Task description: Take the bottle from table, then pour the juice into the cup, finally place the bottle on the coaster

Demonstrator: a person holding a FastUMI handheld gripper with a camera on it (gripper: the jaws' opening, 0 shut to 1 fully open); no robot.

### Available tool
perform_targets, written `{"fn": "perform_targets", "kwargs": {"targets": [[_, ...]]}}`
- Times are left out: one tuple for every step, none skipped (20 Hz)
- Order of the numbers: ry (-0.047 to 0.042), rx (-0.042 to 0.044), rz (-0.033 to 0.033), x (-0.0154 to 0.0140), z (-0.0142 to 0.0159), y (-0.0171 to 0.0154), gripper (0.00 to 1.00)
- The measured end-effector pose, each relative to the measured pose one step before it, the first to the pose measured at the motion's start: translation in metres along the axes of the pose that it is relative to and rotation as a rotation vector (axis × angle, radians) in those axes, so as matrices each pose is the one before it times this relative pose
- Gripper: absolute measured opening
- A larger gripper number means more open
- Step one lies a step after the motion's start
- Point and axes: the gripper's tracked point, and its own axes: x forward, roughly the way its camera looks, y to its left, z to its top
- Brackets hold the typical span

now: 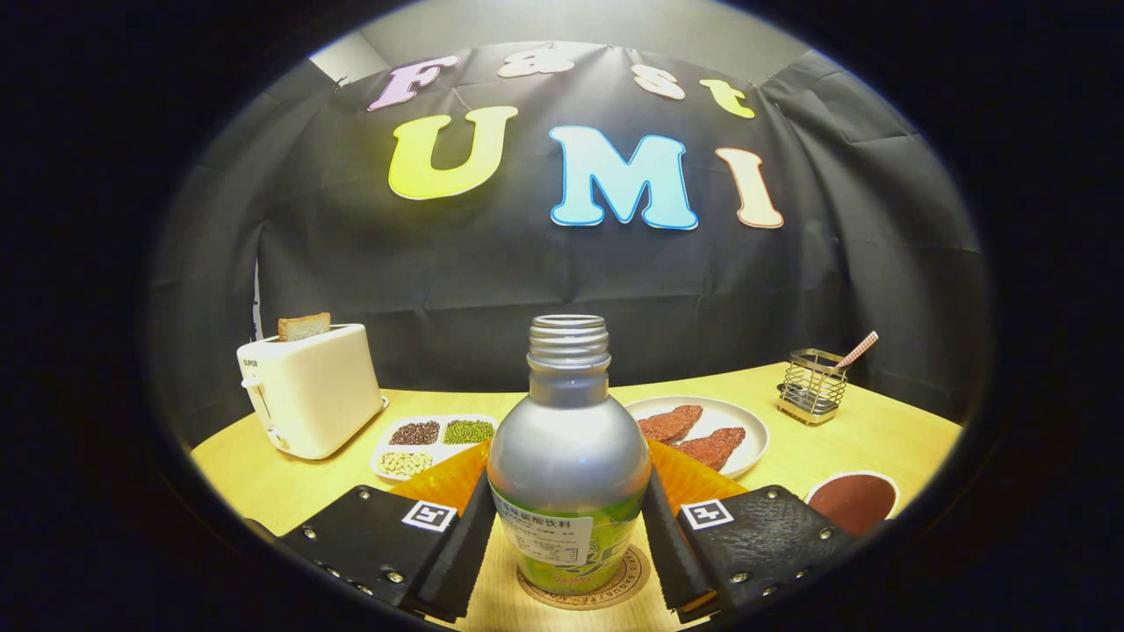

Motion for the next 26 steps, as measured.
{"fn": "perform_targets", "kwargs": {"targets": [[-0.00240, -0.00987, -0.01043, 0.00083, -0.00012, -0.00207, 0.79], [-0.00095, -0.01055, -0.00988, 0.00029, 0.00048, -0.00280, 0.79], [0.00201, -0.00886, -0.00751, 0.00079, -0.00167, -0.00123, 0.79], [-0.00354, 0.00149, 0.00216, 0.00029, 0.00139, 0.00063, 0.79], [0.00122, 0.00333, -0.00121, -0.00062, -0.00124, -0.00095, 0.79], [-0.00142, 0.00405, -0.00343, 0.00001, 0.00051, -0.00041, 0.79], [-0.00119, 0.00296, -0.00454, 0.00038, -0.00034, -0.00062, 0.79], [0.00152, 0.00410, -0.01000, 0.00031, 0.00076, -0.00019, 0.79], [0.00562, 0.00300, -0.00804, 0.00067, -0.00105, -0.00078, 0.80], [0.00057, 0.00309, 0.01579, -0.00129, 0.00087, 0.00415, 0.86], [-0.00699, 0.00243, 0.01580, -0.00557, 0.00277, 0.00390, 0.92], [-0.00955, -0.00042, 0.00330, -0.00362, 0.00753, 0.00166, 0.99], [-0.01313, -0.00437, 0.00389, -0.00071, 0.00649, 0.00014, 0.97], [-0.01219, -0.00480, 0.00163, -0.00509, 0.01129, 0.00066, 0.98], [-0.00830, -0.00411, 0.00017, -0.00724, 0.01204, -0.00084, 0.97], [-0.01594, 0.00240, -0.00215, -0.00815, 0.01641, -0.00084, 0.97], [-0.01427, 0.00686, -0.00424, -0.00779, 0.01588, -0.00299, 0.97], [-0.02208, 0.00258, -0.01383, -0.00915, 0.02022, -0.00437, 0.97], [-0.02122, 0.00017, -0.00272, -0.00963, 0.01956, -0.00415, 0.97], [-0.02732, -0.00190, 0.00437, -0.00952, 0.02319, -0.00151, 0.97], [-0.02389, -0.00349, 0.02251, -0.00832, 0.02310, 0.00126, 0.97], [-0.02404, 0.00252, 0.02056, -0.00821, 0.02507, 0.00147, 0.97], [-0.01643, -0.00034, 0.01540, -0.00588, 0.02099, -0.00150, 0.97], [-0.00864, 0.00713, 0.00749, -0.00446, 0.01876, -0.00159, 0.97], [-0.00058, 0.00793, -0.00610, -0.00456, 0.01378, -0.00437, 0.97], [0.00915, 0.00912, 0.00912, -0.00395, 0.01171, 0.00010, 0.97]]}}
